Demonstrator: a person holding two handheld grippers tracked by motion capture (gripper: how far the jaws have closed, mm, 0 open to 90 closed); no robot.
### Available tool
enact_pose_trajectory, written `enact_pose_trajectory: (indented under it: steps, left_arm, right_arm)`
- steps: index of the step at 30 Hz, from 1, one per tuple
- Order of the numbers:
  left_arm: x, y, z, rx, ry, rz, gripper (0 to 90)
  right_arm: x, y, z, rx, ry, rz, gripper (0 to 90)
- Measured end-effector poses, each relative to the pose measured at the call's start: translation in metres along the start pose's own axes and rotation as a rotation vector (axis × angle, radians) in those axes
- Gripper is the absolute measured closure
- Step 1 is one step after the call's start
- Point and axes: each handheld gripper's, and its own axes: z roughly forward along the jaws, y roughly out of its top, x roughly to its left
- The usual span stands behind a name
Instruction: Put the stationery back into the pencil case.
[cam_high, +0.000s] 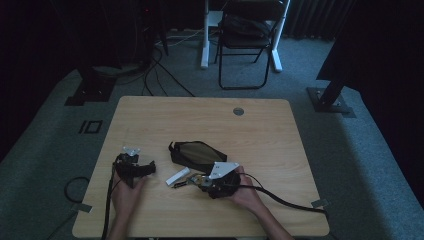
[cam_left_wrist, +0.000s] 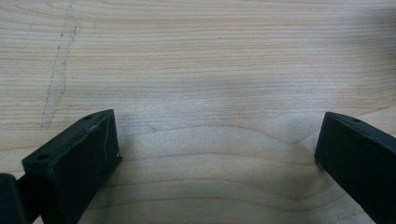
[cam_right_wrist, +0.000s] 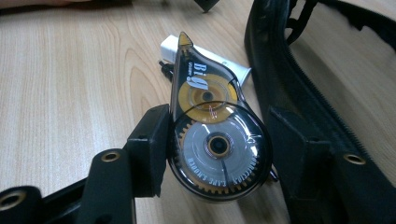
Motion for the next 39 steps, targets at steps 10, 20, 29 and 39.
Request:
enact_pose_trajectory:
  steps: [10,20,29,39]
  left_arm:
    - [0.000,0.000,0.000,0.000,0.000,0.000,0.0]
    - [0.000,0.000,0.000,0.000,0.000,0.000,0.0]
    - [0.000,0.000,0.000,0.000,0.000,0.000,0.0]
    - [0.000,0.000,0.000,0.000,0.000,0.000,0.0]
  right_arm:
    - [-0.006,0.006,-0.010,-0.031,0.007,0.021,41.6]
    - [-0.015,0.011,-0.020,-0.039,-0.008,0.025,41.7]
    - [-0.018,0.023,-0.023,-0.040,-0.022,0.002,41.6]
    - [-0.028,0.028,-0.030,-0.058,-0.046,0.019,41.7]
